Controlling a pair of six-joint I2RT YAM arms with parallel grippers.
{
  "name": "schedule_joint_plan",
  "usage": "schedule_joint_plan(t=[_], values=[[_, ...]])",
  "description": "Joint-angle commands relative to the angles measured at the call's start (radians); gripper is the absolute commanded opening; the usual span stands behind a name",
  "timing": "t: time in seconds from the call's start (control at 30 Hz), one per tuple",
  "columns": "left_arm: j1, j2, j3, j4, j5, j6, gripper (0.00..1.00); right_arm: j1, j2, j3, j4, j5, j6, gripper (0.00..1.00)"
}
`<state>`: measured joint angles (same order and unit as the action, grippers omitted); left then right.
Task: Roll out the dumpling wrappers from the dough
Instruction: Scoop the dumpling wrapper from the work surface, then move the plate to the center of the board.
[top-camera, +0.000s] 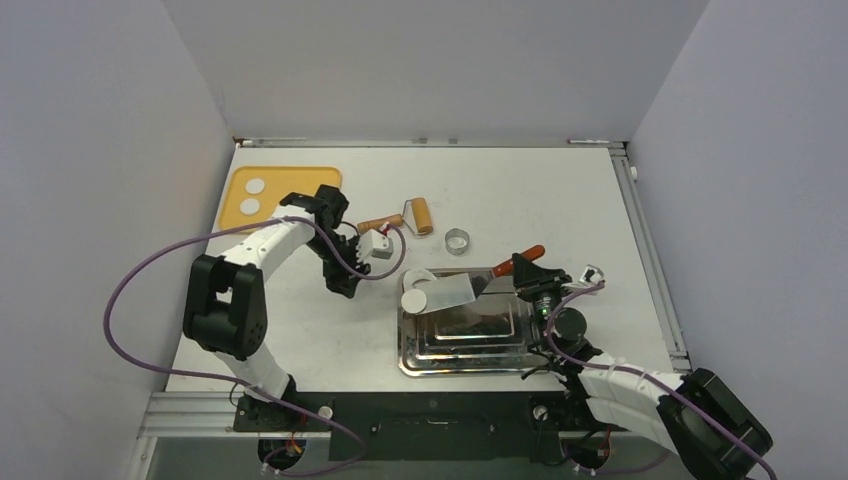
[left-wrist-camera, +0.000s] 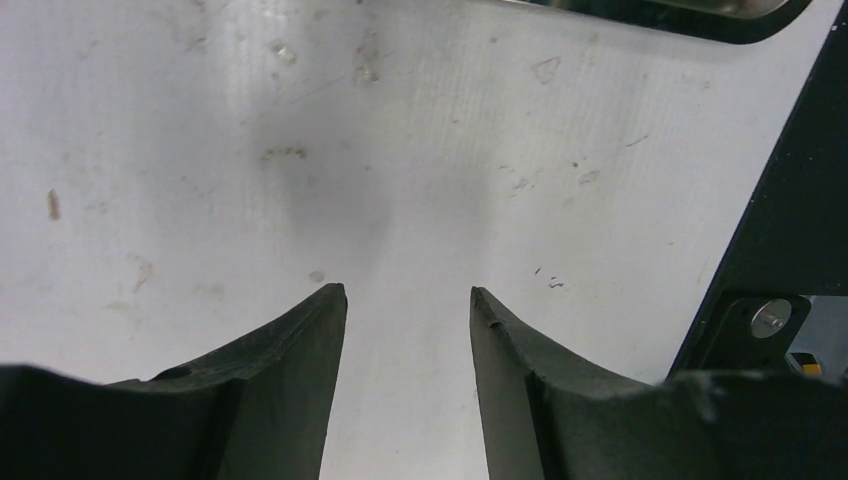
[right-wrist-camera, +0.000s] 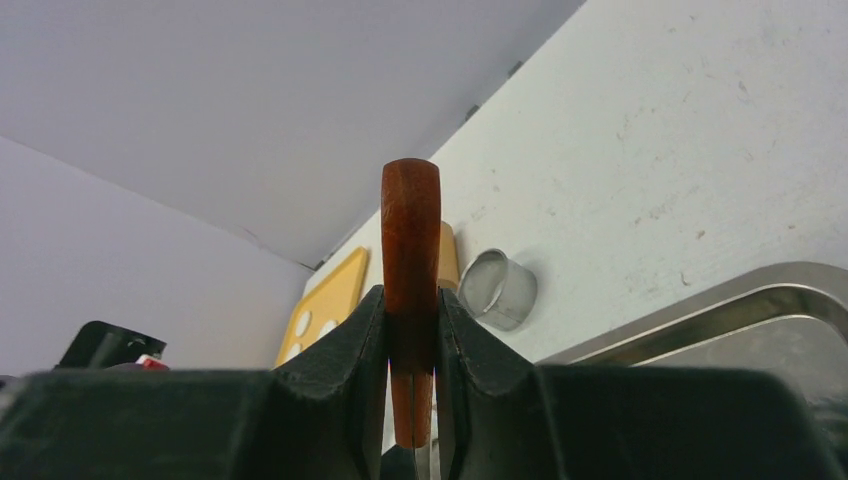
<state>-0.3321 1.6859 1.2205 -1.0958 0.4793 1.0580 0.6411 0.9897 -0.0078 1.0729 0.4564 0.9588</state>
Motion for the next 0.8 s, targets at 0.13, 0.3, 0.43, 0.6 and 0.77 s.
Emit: schedule_joint_plan(t=[0.13, 0.3, 0.43, 0.6, 0.77], values=[[0.224, 0.019, 0.168, 0.028, 0.045, -0.023, 0.49, -0.037, -0.065, -0.087, 0.023, -0.064, 0.076, 0.08], [0.355, 0.045, 0.196, 0.2, 0.018, 0.051, 0.59, -0.107, 0.081, 0.017, 0.114, -0.156, 0.081, 0.08], [0.445, 0.098, 0.195, 0.29, 0.017, 0.275, 0.66, -0.163, 0.266, 0.086, 0.286, -0.257, 0.118, 0.08], [0.533, 0.239, 0.312, 0.259, 0.064, 0.499, 0.72, -0.17, 0.434, 0.164, 0.394, -0.305, 0.135, 0.08], [0.53, 0.352, 0.385, 0.284, 0.039, 0.507, 0.73, -0.168, 0.496, 0.178, 0.461, -0.297, 0.103, 0.08]])
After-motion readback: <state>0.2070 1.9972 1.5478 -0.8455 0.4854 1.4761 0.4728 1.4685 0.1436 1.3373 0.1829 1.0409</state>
